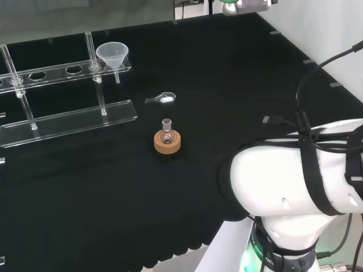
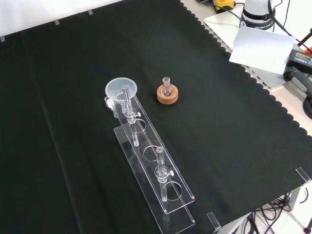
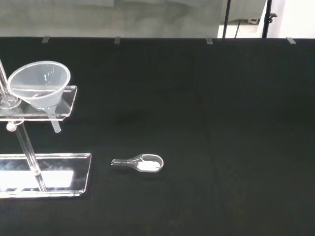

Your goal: Pick up the funnel from the transparent funnel stand.

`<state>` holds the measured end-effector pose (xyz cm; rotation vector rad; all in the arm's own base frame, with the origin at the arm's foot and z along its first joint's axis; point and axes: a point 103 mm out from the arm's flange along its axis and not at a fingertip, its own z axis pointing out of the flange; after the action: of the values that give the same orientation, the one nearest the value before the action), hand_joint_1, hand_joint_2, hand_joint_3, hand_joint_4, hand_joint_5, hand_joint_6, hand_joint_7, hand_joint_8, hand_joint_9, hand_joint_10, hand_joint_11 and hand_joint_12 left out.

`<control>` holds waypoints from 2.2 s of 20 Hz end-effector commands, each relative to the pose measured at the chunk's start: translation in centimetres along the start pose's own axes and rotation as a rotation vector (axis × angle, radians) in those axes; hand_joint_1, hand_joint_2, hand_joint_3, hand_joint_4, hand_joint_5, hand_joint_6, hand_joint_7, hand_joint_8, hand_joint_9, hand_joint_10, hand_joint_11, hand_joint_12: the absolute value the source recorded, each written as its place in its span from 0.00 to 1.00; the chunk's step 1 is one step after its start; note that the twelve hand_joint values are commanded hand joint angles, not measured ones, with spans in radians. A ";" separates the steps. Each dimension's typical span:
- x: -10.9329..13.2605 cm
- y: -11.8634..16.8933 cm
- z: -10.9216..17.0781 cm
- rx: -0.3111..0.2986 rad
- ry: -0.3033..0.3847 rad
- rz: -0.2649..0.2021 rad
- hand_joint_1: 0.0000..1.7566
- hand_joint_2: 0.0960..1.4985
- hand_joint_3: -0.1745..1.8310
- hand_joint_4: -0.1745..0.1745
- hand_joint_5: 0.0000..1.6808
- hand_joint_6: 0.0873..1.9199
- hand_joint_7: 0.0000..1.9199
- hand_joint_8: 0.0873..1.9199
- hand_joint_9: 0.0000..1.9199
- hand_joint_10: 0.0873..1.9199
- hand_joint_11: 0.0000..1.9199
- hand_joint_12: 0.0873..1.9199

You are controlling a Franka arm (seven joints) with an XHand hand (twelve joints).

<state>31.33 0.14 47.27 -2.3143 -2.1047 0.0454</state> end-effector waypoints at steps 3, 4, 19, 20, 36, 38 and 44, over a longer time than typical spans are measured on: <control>0.2 1.4 0.3 -0.006 0.010 0.034 0.00 0.78 0.29 0.58 0.11 0.00 0.00 0.14 0.05 0.28 0.07 0.68; 0.3 1.8 0.5 -0.001 0.016 0.037 0.00 0.78 0.29 0.58 0.11 0.00 0.00 0.14 0.05 0.28 0.07 0.68; 3.4 10.3 4.3 0.070 0.040 -0.033 0.00 0.77 0.28 0.55 0.10 0.00 0.00 0.15 0.06 0.29 0.07 0.69; 3.7 11.2 4.5 0.078 0.035 -0.045 0.00 0.76 0.28 0.54 0.10 0.00 0.00 0.15 0.06 0.29 0.07 0.69; 10.5 20.2 10.7 0.203 0.009 -0.236 0.12 0.66 0.25 0.48 0.09 0.00 0.01 0.20 0.06 0.31 0.07 0.70; 11.2 20.2 11.6 0.219 -0.013 -0.250 0.14 0.65 0.24 0.48 0.09 0.00 0.02 0.21 0.06 0.31 0.06 0.70; 13.1 20.8 13.5 0.313 -0.089 -0.263 0.24 0.57 0.23 0.56 0.08 0.00 0.00 0.22 0.06 0.33 0.05 0.71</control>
<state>50.64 8.91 37.55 -1.9635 -2.2286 0.2195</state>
